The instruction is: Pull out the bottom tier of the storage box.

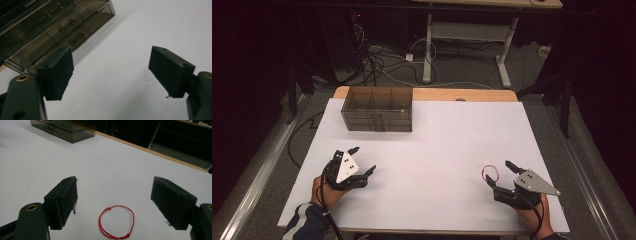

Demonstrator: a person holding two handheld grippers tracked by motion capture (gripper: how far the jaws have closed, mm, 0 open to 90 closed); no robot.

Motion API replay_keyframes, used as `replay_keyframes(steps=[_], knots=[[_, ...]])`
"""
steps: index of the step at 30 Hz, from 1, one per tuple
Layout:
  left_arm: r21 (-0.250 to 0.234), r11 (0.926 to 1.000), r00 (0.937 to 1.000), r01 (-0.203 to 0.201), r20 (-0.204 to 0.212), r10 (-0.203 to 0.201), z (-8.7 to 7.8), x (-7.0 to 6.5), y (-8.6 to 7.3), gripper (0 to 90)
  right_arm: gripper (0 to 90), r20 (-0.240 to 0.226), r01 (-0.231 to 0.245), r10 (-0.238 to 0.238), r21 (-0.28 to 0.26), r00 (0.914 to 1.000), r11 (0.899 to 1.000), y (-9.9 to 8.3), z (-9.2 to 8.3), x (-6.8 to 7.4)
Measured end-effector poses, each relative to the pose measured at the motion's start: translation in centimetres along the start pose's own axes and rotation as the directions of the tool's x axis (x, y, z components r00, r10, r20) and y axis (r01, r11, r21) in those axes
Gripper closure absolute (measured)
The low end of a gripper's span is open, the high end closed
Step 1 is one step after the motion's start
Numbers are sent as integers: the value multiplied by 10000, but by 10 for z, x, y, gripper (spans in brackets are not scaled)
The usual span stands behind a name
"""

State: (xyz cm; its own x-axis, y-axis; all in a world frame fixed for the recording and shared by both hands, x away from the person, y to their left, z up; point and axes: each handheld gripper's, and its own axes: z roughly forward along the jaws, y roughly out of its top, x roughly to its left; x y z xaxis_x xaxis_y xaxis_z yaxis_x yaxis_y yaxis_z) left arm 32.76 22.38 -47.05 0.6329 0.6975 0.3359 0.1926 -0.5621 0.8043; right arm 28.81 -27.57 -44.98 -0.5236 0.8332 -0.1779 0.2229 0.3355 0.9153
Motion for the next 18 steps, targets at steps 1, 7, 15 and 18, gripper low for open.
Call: replay_keyframes(steps=[1,7,15,18], knots=[[0,10000,10000,0,0,0,0,0,0,196,221,6,52,-52,-22,10000,10000,0,-1,0],[2,10000,10000,-53,-40,54,5,5,4,206,219,22,-35,35,16,10000,10000,0,-1,1],[74,9999,9998,76,-191,-75,10,16,6,209,219,16,-95,95,20,10000,10000,0,1,0],[120,9998,9995,147,-273,-144,15,24,11,211,219,31,-189,189,-2,9998,9998,1,2,-2]])
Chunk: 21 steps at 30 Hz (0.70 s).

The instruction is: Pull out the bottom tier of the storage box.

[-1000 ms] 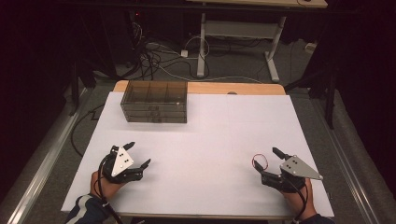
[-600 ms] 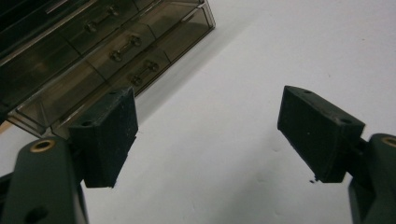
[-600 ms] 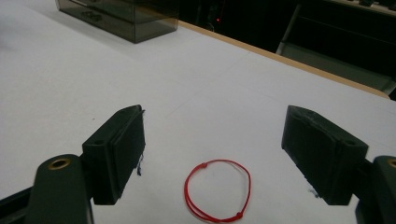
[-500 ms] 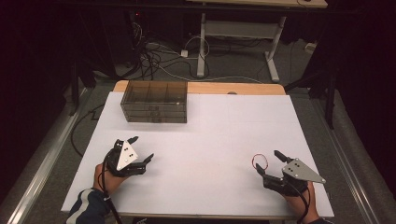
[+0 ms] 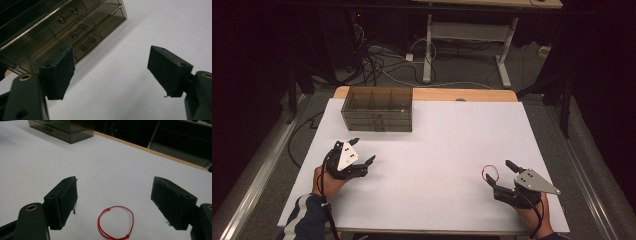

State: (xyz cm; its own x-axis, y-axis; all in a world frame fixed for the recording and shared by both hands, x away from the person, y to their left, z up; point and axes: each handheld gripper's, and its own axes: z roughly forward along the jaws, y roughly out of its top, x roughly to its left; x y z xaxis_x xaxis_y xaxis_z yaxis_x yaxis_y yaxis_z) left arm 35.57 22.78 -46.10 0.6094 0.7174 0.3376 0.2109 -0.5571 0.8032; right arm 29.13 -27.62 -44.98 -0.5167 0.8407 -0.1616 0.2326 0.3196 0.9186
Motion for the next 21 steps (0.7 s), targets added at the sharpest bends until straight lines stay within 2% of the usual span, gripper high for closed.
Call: replay_keyframes(steps=[4,8,10,13,17,21], knots=[[-4,9999,9999,129,-21,-129,5,7,4,212,220,-42,23,-23,-41,10000,10000,2,3,-2],[36,10000,9999,-60,-157,61,8,10,10,228,220,-107,34,-35,-46,9999,10000,3,6,-2],[-50,10000,9999,52,-122,-52,10,15,14,229,220,-149,9,-9,-42,9999,10000,4,9,-3],[-219,9996,9995,150,-279,-156,15,22,22,229,220,-168,83,-84,-56,9998,10000,5,11,-2],[-253,9994,9990,215,-389,-225,19,26,24,230,220,-201,108,-108,-7,9997,9999,4,12,-2],[-254,9985,9983,495,-292,-502,26,29,22,242,220,-200,100,-100,-19,9998,9999,5,13,-1]])
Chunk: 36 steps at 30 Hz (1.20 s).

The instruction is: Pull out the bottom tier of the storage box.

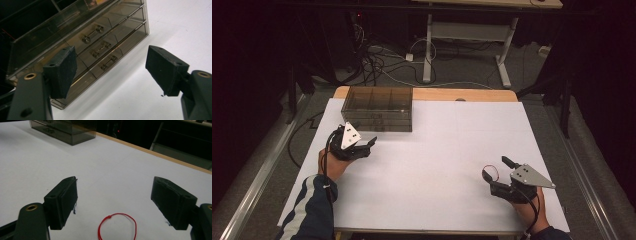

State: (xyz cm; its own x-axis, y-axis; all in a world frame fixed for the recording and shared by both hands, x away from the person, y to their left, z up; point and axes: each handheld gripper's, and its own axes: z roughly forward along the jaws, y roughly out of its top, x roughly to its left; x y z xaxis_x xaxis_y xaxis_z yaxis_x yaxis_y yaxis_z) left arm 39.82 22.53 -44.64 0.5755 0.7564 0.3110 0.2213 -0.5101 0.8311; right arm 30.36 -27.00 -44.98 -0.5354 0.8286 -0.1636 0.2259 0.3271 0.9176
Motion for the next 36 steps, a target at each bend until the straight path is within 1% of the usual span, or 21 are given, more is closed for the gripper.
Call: replay_keyframes(steps=[5,9,10,11,12,17,21,23,24,25,26,27,28,29,30,31,32,33,34,35,36], knots=[[422,9988,9996,-242,151,236,14,-2,-1,260,220,-62,73,-73,76,10000,9999,-1,2,1],[917,9947,9989,-467,116,458,29,0,-3,302,220,-127,215,-213,206,9997,9996,-1,3,3],[1367,9865,9957,-898,-114,922,36,-3,-4,302,220,-110,262,-260,190,9996,9995,-1,3,3],[1367,9865,9957,-898,-114,922,36,-3,-4,303,220,-110,262,-260,190,9996,9995,-1,3,3],[1583,9795,9915,-1245,-177,1289,42,-5,-6,322,220,-63,233,-232,178,9997,9996,-2,2,3],[1664,9765,9894,-1372,-243,1431,49,-7,-8,392,220,-32,184,-184,223,9998,9996,-2,2,3],[1849,9733,9889,-1363,-336,1448,54,-6,-12,409,220,-14,224,-223,202,9997,9995,-3,0,3],[1978,9697,9869,-1436,-448,1553,57,-5,-14,412,220,3,230,-230,205,9997,9995,-3,-1,3],[2085,9651,9829,-1587,-594,1744,60,-5,-15,431,219,28,223,-224,216,9997,9995,-4,-1,3],[2085,9651,9829,-1587,-594,1744,60,-5,-15,432,219,28,223,-224,216,9997,9995,-4,-1,3],[2235,9544,9720,-1980,-810,2206,64,-6,-16,435,219,32,297,-298,203,9996,9994,-4,-1,3],[2235,9544,9720,-1980,-810,2206,64,-6,-16,454,219,32,297,-298,203,9996,9994,-4,-1,3],[2561,9338,9552,-2500,-922,2811,67,-10,-16,470,219,48,269,-270,239,9996,9994,-4,-2,3],[2561,9338,9552,-2500,-922,2811,67,-10,-16,471,219,48,269,-270,239,9996,9994,-4,-2,3],[2769,9169,9405,-2875,-994,3249,71,-12,-17,479,220,47,217,-218,237,9998,9995,-4,-2,4],[2829,9095,9341,-3047,-976,3433,72,-13,-17,479,220,47,217,-218,237,9998,9995,-4,-2,4],[2870,8995,9233,-3293,-1013,3704,74,-14,-18,513,219,61,223,-224,238,9997,9995,-5,-2,4],[3035,8739,8931,-3796,-1262,4318,79,-17,-17,516,220,60,245,-246,253,9997,9994,-5,-2,4],[3138,8603,8766,-4017,-1399,4604,81,-18,-17,516,219,83,264,-266,260,9996,9993,-5,-2,4],[3138,8603,8766,-4017,-1399,4604,81,-18,-17,517,219,83,264,-266,260,9996,9993,-5,-2,4],[3265,8279,8451,-4560,-1328,5179,85,-21,-17,562,220,121,209,-213,287,9997,9994,-6,-3,4]])
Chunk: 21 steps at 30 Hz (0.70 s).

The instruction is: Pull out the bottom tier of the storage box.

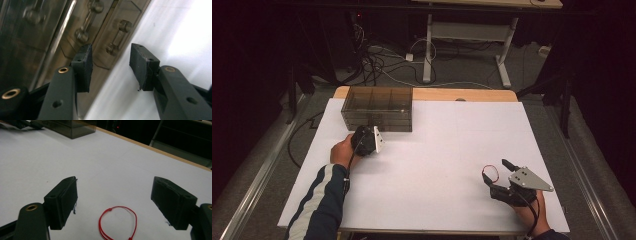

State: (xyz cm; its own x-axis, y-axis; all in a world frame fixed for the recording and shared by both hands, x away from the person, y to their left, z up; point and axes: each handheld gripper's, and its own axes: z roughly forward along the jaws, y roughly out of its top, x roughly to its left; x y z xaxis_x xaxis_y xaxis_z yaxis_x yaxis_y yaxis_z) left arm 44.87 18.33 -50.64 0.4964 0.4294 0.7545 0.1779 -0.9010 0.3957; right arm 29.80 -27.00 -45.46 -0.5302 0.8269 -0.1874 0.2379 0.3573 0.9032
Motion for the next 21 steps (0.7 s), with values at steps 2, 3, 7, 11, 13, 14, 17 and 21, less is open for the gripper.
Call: replay_keyframes(steps=[2,3,7,11,13,14,17,21], knots=[[-56,9985,9982,-546,-251,544,3,-4,1,610,220,-16,26,-26,27,10000,10000,-1,0,0],[-56,9985,9982,-546,-251,544,3,-4,1,629,220,-16,26,-26,27,10000,10000,-1,0,0],[68,9885,9833,-1512,-1010,1511,5,-14,1,672,220,16,75,-75,87,10000,9999,-2,1,0],[183,9676,9466,-2518,-2036,2501,8,-24,-3,746,221,5,81,-81,100,10000,9999,-3,1,0],[298,9539,9244,-2986,-2395,2968,9,-27,-4,753,221,8,142,-142,109,9999,9998,-2,2,0],[294,9522,9213,-3040,-2451,3018,9,-28,-4,758,223,-9,154,-154,110,9999,9998,-2,1,1],[421,9471,9133,-3183,-2542,3182,10,-29,-3,764,223,-26,261,-261,123,9997,9996,-2,1,2],[509,9467,9112,-3181,-2595,3201,9,-30,-3,768,225,-32,226,-225,89,9997,9997,-2,0,3]])
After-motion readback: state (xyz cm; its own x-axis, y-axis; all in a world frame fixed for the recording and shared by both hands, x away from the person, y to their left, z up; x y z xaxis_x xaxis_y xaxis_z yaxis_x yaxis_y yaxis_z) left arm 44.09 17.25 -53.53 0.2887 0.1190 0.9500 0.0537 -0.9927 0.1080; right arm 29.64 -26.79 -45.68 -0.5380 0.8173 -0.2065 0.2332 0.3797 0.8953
